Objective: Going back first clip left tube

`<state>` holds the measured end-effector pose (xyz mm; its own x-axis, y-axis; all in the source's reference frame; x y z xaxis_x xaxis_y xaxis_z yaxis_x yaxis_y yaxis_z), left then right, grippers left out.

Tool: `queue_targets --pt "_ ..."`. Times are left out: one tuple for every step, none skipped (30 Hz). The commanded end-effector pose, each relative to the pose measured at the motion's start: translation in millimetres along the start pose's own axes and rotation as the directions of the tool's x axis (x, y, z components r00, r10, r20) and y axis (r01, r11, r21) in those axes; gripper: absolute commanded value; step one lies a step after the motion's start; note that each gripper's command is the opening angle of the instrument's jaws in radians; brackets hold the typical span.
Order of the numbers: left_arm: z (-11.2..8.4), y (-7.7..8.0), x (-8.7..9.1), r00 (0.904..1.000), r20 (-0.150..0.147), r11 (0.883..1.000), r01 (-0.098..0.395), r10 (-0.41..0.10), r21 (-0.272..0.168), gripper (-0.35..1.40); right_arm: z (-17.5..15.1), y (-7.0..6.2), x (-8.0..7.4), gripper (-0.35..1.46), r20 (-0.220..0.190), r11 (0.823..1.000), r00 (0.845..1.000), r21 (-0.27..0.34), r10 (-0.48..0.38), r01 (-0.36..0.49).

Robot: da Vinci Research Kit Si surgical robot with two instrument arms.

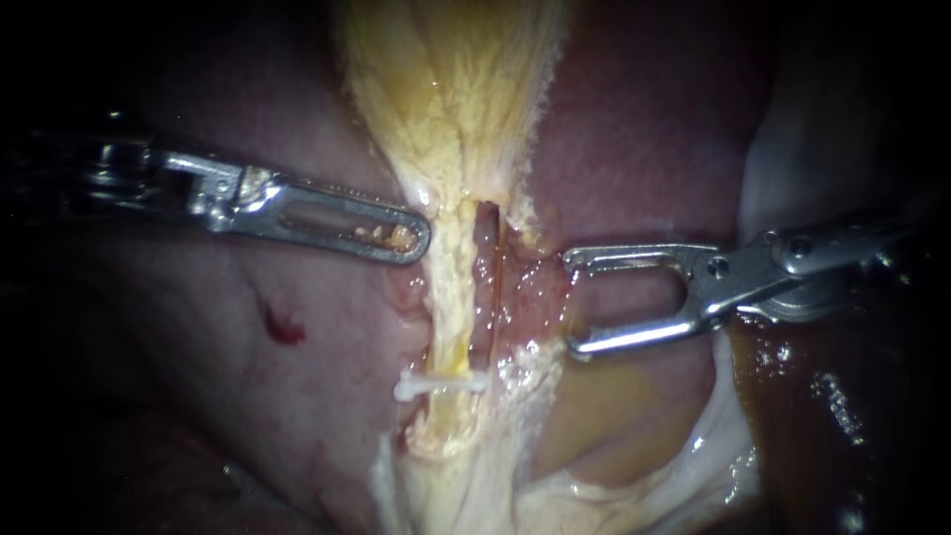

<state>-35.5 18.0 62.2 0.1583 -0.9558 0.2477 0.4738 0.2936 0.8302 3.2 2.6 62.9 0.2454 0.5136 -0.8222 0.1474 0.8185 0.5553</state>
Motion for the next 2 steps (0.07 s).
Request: queue_targets --pt "-0.1 0.0 0.0 1.0 -0.001 1.0 0.0 0.0 -0.001 -0.35 0.0 0.0 0.0 0.5 0.0 1.0 1.0 -0.001 0.0 0.0" --pt "-0.1 0.0 0.0 1.0 -0.001 1.0 0.0 0.0 -0.001 -0.35 0.0 0.1 0.0 0.5 0.0 1.0 1.0 -0.001 0.0 0.0"
